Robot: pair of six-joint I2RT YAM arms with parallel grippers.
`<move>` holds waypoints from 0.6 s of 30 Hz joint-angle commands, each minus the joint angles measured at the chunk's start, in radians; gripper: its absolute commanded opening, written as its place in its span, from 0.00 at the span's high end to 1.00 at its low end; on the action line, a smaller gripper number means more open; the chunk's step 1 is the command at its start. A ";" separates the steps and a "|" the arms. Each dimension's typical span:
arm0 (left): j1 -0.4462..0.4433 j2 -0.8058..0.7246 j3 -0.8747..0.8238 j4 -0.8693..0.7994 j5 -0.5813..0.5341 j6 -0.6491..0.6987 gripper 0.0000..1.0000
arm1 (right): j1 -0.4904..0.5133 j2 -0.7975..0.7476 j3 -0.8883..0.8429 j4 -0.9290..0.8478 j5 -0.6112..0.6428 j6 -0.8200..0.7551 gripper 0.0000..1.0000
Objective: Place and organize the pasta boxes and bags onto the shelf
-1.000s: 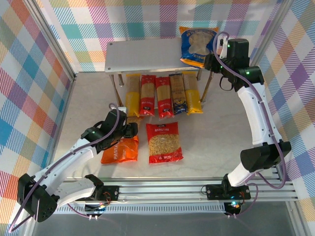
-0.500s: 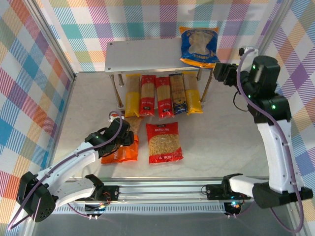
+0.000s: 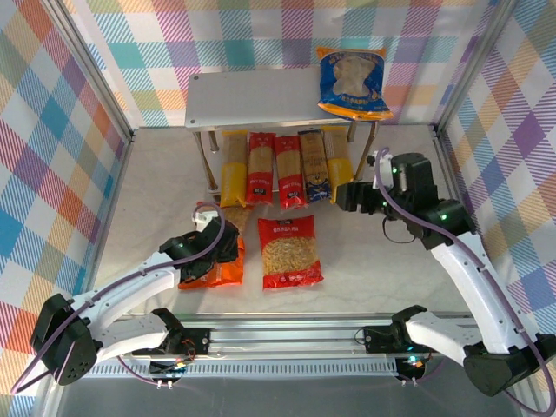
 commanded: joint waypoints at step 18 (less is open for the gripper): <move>0.226 0.294 0.047 0.116 0.236 0.155 0.12 | 0.106 -0.054 -0.141 0.088 -0.020 0.085 0.20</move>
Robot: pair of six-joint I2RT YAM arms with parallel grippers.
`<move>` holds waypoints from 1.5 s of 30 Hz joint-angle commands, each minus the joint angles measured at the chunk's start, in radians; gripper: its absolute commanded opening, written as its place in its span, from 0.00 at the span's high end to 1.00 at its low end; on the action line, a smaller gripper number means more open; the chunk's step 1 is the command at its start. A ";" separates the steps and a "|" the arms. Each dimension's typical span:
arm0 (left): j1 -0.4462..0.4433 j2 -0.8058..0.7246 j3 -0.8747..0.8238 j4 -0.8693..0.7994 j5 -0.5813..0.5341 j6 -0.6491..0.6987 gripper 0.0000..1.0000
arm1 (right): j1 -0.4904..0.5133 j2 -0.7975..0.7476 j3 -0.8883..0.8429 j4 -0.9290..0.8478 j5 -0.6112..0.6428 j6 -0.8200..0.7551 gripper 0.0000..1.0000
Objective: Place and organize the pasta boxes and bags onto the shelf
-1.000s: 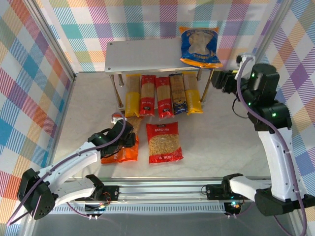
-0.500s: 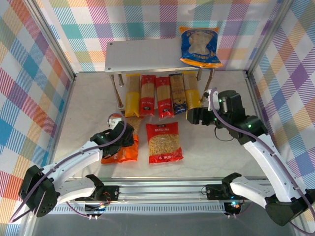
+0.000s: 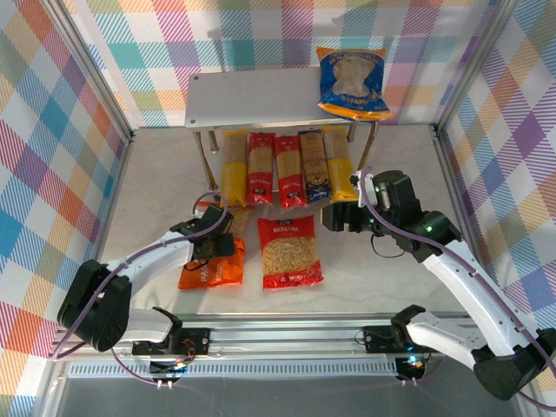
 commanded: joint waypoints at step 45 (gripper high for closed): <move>0.089 0.111 0.047 -0.016 0.321 0.144 0.87 | 0.010 -0.022 -0.004 0.033 0.027 0.053 0.20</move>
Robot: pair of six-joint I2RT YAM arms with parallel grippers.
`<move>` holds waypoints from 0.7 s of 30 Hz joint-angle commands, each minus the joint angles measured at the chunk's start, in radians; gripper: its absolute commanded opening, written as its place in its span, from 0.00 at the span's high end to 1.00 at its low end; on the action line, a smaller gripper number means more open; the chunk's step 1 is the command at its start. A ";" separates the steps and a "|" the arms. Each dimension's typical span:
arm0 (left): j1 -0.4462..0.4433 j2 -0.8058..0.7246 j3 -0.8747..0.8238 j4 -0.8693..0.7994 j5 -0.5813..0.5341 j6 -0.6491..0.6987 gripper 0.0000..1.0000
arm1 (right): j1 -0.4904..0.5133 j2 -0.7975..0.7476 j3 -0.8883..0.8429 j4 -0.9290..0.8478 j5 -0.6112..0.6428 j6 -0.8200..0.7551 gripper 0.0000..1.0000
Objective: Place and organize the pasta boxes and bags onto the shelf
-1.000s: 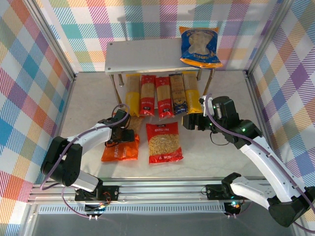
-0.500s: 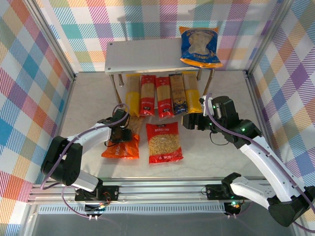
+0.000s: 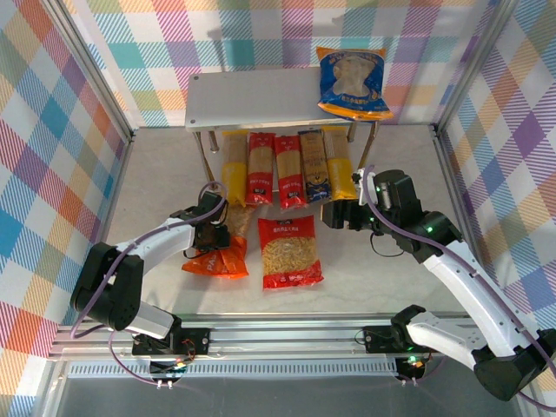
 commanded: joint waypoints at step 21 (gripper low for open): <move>-0.001 -0.255 -0.056 -0.102 0.083 0.055 1.00 | 0.012 -0.047 -0.006 0.007 0.030 0.043 0.21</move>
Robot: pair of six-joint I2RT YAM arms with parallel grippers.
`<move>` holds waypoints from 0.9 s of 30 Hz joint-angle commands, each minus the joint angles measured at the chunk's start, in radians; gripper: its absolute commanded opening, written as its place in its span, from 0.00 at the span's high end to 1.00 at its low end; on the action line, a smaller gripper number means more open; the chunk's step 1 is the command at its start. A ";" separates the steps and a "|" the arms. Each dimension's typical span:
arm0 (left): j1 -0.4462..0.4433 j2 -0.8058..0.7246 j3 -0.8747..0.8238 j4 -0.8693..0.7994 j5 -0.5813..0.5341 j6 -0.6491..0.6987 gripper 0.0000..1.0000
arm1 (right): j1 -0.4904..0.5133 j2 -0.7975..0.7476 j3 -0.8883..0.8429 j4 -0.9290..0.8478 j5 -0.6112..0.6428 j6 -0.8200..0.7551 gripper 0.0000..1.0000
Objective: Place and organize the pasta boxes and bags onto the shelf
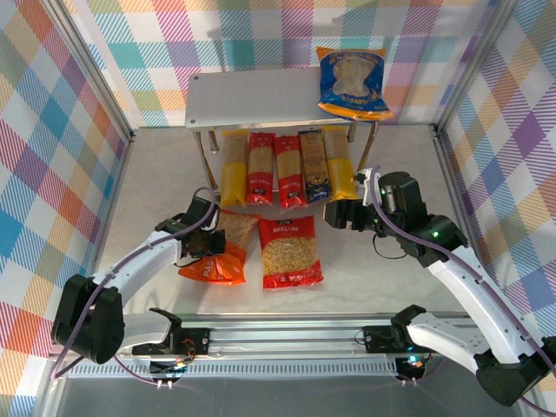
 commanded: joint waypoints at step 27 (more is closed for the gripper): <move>-0.001 -0.248 0.223 -0.242 -0.001 0.070 1.00 | 0.016 0.040 0.033 0.005 0.039 0.012 0.22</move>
